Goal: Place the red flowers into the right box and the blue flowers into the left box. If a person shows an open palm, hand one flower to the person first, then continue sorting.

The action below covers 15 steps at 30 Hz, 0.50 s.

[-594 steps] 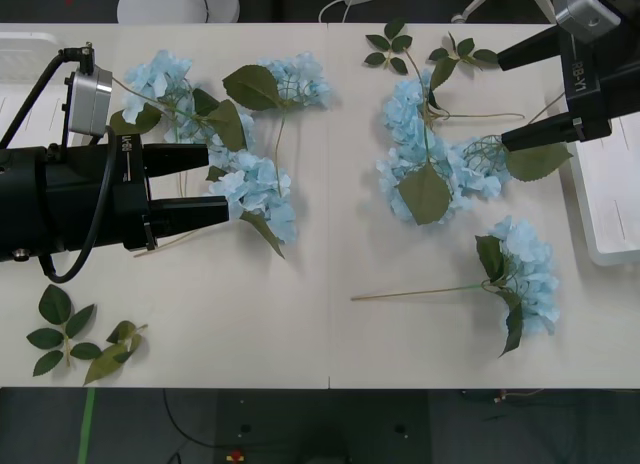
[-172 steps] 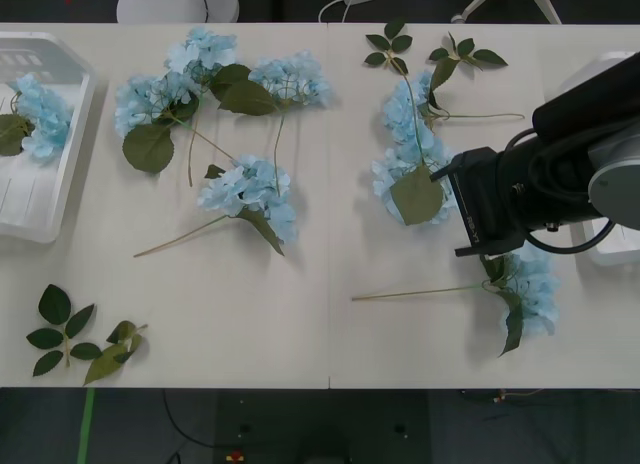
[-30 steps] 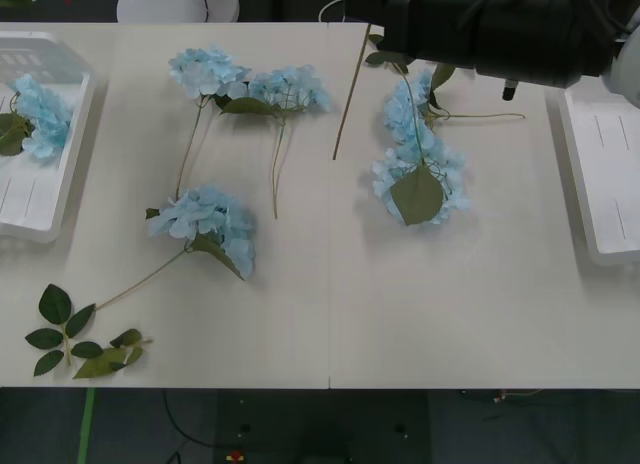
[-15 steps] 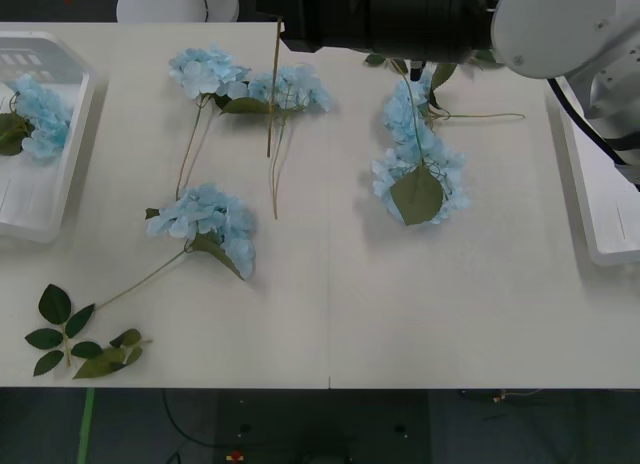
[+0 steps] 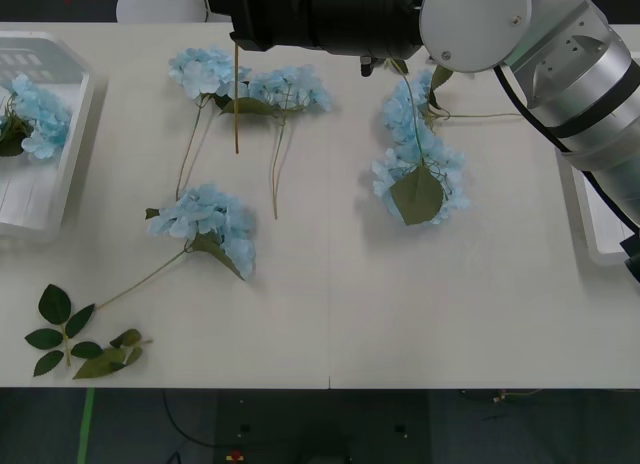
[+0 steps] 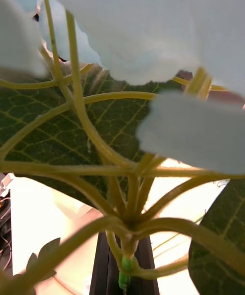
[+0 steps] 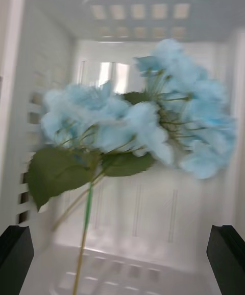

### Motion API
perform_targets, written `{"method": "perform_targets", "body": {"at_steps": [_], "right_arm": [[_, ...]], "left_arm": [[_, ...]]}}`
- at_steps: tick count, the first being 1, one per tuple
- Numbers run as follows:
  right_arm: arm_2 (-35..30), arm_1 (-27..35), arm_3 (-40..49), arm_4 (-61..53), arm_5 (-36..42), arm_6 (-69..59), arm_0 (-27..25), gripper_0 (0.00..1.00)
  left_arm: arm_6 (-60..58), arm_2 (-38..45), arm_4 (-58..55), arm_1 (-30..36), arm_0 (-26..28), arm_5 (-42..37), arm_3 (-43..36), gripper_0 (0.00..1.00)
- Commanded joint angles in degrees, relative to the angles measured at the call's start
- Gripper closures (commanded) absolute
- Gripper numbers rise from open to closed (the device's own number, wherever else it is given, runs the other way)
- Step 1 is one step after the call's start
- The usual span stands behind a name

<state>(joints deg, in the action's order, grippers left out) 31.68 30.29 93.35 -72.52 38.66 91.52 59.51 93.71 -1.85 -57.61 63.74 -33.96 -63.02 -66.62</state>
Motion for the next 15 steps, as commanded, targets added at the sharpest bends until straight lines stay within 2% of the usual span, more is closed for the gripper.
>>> {"method": "perform_targets", "body": {"at_steps": [1,5,8,11,13,15], "right_arm": [[0.5,-2.9,-0.7,1.2,-2.4,1.0,3.6,1.0],[1.2,-3.7,-1.2,1.9,-3.8,0.8,3.6,1.0],[1.5,-3.7,-1.2,2.5,-4.0,0.7,3.6,1.0],[1.5,-3.6,-1.2,2.7,-4.0,0.4,3.6,1.0],[1.5,-3.5,-1.2,2.8,-4.0,0.2,3.6,1.0],[1.5,-3.4,-1.2,2.8,-4.1,0.2,3.6,1.0]], "left_arm": [[2.7,10.4,-11.0,3.5,10.3,-1.4,-13.0,0.0],[2.2,15.6,-20.8,3.3,20.3,1.0,-25.8,0.0],[2.7,19.1,-30.5,1.8,29.1,6.1,-33.4,0.0],[3.4,20.5,-34.8,-0.9,36.5,12.0,-42.3,0.0],[3.4,20.5,-35.1,-3.9,40.5,15.6,-48.4,0.0],[3.4,20.1,-35.1,-5.4,41.3,16.4,-50.5,0.0]]}}
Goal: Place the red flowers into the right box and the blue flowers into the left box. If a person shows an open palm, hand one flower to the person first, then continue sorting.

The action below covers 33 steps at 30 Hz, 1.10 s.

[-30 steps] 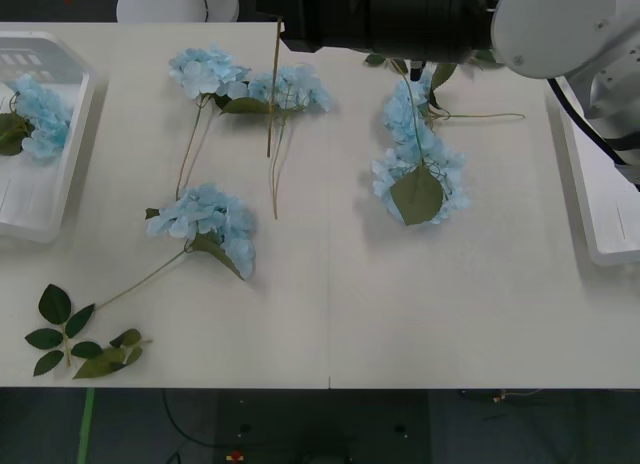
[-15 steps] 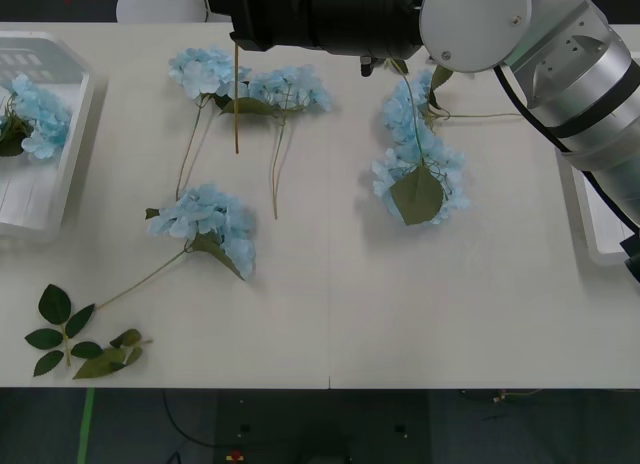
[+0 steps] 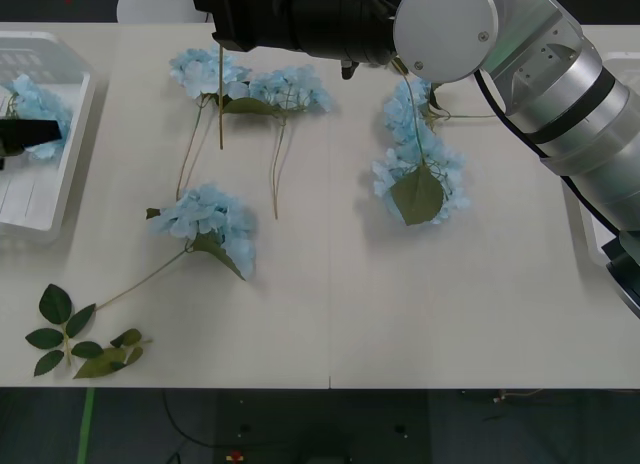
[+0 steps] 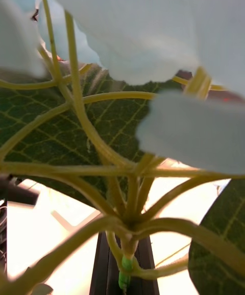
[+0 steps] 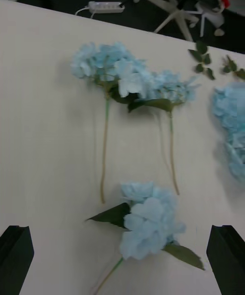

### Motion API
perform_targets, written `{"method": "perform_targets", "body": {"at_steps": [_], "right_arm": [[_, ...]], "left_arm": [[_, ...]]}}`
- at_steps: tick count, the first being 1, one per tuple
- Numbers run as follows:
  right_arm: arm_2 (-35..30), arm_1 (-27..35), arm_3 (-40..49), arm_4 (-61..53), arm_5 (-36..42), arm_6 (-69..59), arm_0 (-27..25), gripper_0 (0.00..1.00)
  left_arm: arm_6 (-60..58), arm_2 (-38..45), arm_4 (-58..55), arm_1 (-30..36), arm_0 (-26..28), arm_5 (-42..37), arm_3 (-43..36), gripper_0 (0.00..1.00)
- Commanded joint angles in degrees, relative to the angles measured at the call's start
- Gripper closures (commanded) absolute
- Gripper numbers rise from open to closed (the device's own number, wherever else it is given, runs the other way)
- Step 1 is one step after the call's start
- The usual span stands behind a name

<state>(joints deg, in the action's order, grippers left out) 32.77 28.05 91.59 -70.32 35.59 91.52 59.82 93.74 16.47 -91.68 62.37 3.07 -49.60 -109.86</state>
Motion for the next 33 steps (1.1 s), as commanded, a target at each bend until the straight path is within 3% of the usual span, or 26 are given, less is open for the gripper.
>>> {"method": "perform_targets", "body": {"at_steps": [1,8,17,25,33], "right_arm": [[0.4,-1.1,0.5,0.6,-1.1,0.2,3.3,1.0],[0.5,-1.0,0.5,0.5,-1.1,-0.4,3.3,1.0],[0.8,-1.0,0.5,0.7,-1.1,-0.8,3.3,1.0],[0.7,-0.7,0.5,0.8,-1.1,-1.0,3.3,1.0],[0.7,-0.1,0.5,1.5,-1.1,-1.3,3.3,1.0]], "left_arm": [[3.0,-0.3,-1.0,-8.0,4.1,3.6,-11.2,0.0],[2.6,-11.8,7.6,-20.1,-4.6,5.2,-14.0,0.0],[1.4,-23.5,23.0,-31.3,-13.9,14.9,-5.9,0.0],[0.8,-25.3,30.0,-37.2,-21.0,15.3,0.7,0.0],[0.3,-30.8,31.0,-38.5,-26.9,22.3,8.3,0.0]]}}
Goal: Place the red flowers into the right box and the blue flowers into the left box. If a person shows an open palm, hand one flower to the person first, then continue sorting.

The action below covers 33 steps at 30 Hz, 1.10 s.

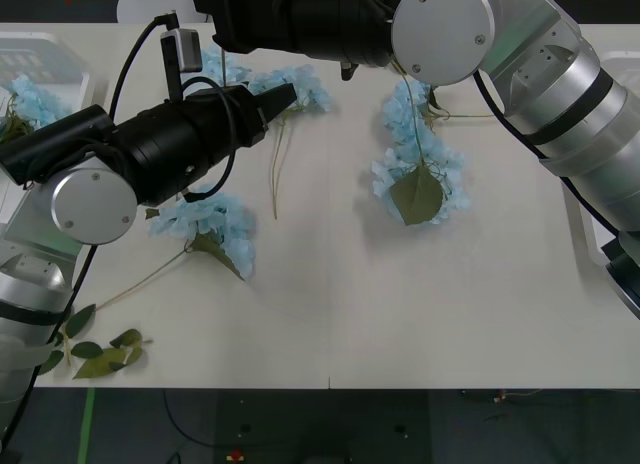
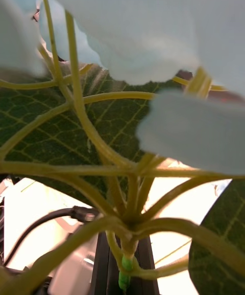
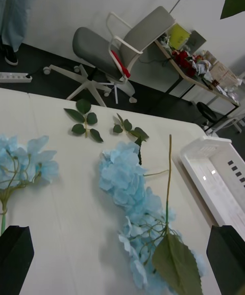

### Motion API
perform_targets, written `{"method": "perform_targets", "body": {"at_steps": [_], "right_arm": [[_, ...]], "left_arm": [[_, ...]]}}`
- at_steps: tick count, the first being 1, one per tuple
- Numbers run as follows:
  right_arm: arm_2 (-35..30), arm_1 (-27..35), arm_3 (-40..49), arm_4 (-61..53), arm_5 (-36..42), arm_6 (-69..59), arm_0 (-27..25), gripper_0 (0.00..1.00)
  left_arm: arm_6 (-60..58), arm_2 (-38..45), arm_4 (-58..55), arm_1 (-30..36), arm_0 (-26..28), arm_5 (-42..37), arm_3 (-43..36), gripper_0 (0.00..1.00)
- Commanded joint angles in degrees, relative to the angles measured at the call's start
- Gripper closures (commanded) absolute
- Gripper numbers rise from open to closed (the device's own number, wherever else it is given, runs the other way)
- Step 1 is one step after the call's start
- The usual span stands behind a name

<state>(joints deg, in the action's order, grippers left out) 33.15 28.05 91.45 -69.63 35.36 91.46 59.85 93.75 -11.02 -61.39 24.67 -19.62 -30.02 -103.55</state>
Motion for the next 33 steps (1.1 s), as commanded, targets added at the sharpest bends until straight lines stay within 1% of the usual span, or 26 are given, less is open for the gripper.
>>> {"method": "perform_targets", "body": {"at_steps": [1,5,6,7,8,9,10,11,23,27,29,30,31,32,33], "right_arm": [[0.3,-0.1,0.7,0.9,-0.8,-1.2,3.3,1.0],[0.4,0.1,0.7,1.3,-0.8,-1.4,3.3,1.0],[0.3,0.1,0.7,1.4,-0.8,-1.5,3.3,1.0],[0.3,0.1,0.7,1.5,-0.8,-1.5,3.3,1.0],[0.4,0.1,0.7,1.7,-0.8,-1.6,3.3,1.0],[0.3,0.1,0.7,1.8,-0.8,-1.6,3.3,1.0],[0.3,0.1,0.7,1.9,-0.8,-1.7,3.3,1.0],[0.3,0.2,0.7,2.0,-0.8,-1.8,3.3,1.0],[0.3,0.2,0.7,2.5,-0.8,-2.1,3.3,1.0],[0.3,0.3,0.7,2.7,-0.8,-2.1,3.3,1.0],[0.3,0.3,0.7,2.7,-0.8,-2.1,3.3,0.74],[0.4,0.4,0.7,2.7,-0.8,-2.2,3.3,0.56],[0.3,0.5,0.7,2.7,-0.8,-2.2,3.3,0.48],[0.3,0.6,0.7,2.8,-0.7,-2.2,3.3,0.34],[0.3,0.8,0.7,3.0,-0.8,-2.2,3.3,0.28]], "left_arm": [[0.2,-3.6,0.7,-0.9,-4.5,2.7,2.3,0.0],[0.0,-3.6,0.7,-1.0,-4.5,2.8,2.6,0.0],[0.0,-3.6,0.7,-1.0,-4.5,2.8,2.6,0.06],[0.0,-3.6,0.7,-1.0,-4.6,2.8,2.6,0.32],[0.0,-3.6,0.7,-1.0,-4.5,2.9,2.6,0.53],[0.1,-3.5,0.7,-1.0,-4.6,3.0,2.6,0.81],[0.0,-3.6,0.7,-1.0,-4.6,3.0,2.6,0.92],[0.0,-3.5,0.7,-1.0,-4.7,3.0,2.6,1.0],[-0.3,-3.5,0.7,0.2,-4.8,4.4,2.6,1.0],[-0.3,-3.6,-1.2,2.1,-4.8,5.3,2.6,1.0],[-0.4,-3.5,-2.4,3.7,-4.8,6.2,2.6,1.0],[-0.4,-3.5,-2.9,4.7,-4.6,6.3,2.6,1.0],[-0.4,-3.4,-3.0,5.3,-4.5,6.5,2.6,1.0],[-0.5,-3.1,-3.5,6.6,-4.1,6.8,2.6,1.0],[-0.6,-2.8,-3.9,7.5,-3.8,6.8,2.6,1.0]]}}
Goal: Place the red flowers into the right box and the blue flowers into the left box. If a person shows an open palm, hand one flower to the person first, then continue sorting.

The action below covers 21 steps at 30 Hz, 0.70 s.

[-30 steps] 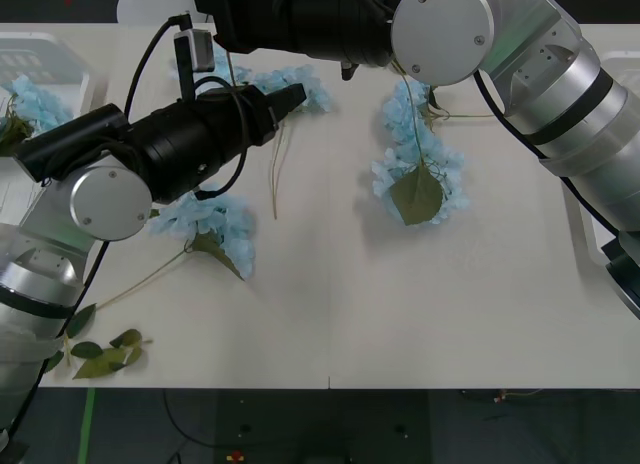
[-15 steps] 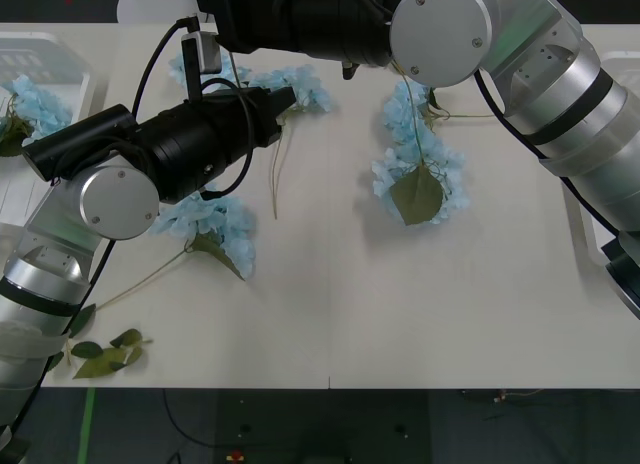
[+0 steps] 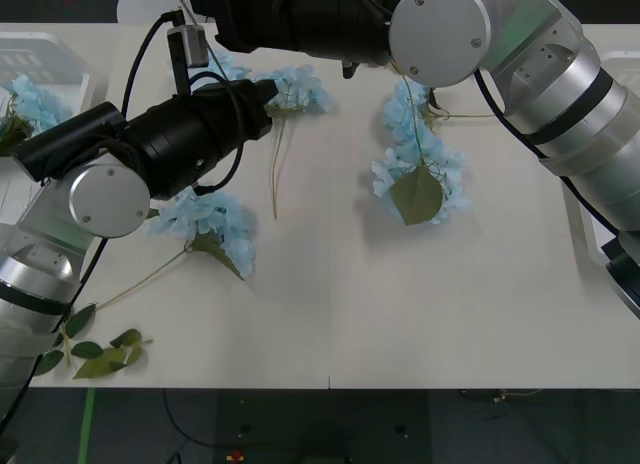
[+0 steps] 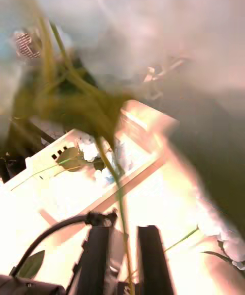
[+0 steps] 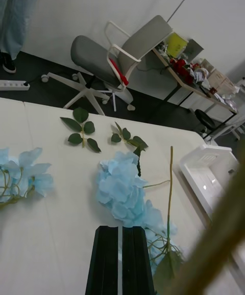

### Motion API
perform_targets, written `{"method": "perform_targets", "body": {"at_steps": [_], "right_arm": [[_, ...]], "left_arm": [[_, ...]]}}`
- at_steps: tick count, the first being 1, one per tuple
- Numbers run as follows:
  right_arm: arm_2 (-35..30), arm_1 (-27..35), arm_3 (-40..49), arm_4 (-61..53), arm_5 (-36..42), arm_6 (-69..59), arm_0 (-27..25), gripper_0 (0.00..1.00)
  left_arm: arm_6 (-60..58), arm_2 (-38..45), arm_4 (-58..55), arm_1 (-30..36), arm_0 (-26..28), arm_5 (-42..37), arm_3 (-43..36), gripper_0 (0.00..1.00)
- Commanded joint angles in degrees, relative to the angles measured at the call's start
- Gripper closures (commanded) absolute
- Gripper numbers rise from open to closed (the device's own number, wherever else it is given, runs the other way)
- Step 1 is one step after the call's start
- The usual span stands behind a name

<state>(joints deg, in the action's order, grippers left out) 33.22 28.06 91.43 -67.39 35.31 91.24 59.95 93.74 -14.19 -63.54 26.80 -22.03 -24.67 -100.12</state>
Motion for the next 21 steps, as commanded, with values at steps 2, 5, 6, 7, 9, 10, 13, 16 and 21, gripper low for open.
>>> {"method": "perform_targets", "body": {"at_steps": [2,5,6,7,9,10,13,16,21], "right_arm": [[0.3,0.9,0.7,0.9,-0.8,-2.1,3.1,0.21],[0.3,1.2,0.6,1.0,-0.8,-2.2,3.2,0.15],[0.3,1.5,0.7,1.1,-0.8,-2.3,3.2,0.13],[0.3,1.6,0.7,1.1,-0.9,-2.3,3.1,0.12],[0.3,2.1,0.7,0.9,-1.0,-2.3,3.2,0.1],[0.3,2.3,0.7,0.9,-1.1,-2.4,3.2,0.09],[0.3,3.2,0.7,0.6,-1.3,-2.4,3.2,0.07],[0.3,4.9,0.7,0.1,-1.3,-2.3,3.2,0.06],[0.3,9.7,0.8,-0.6,-1.0,-1.7,3.2,0.06]], "left_arm": [[-0.6,1.3,-2.9,7.3,-0.3,1.5,-0.9,1.0],[-0.7,3.9,-4.8,11.3,2.2,1.6,-0.9,1.0],[-0.8,4.8,-4.8,13.0,3.0,1.6,-0.7,1.0],[-0.8,5.6,-4.8,14.6,3.8,1.6,-0.3,1.0],[-0.9,6.5,-5.3,18.9,5.2,1.6,0.5,1.0],[-1.0,6.8,-6.2,21.0,5.9,1.6,1.2,1.0],[-1.0,7.2,-11.3,28.5,7.9,1.6,3.9,1.0],[-0.6,9.2,-14.4,33.1,9.6,1.4,8.4,1.0],[0.6,13.7,-13.7,34.8,9.7,-4.2,16.7,1.0]]}}
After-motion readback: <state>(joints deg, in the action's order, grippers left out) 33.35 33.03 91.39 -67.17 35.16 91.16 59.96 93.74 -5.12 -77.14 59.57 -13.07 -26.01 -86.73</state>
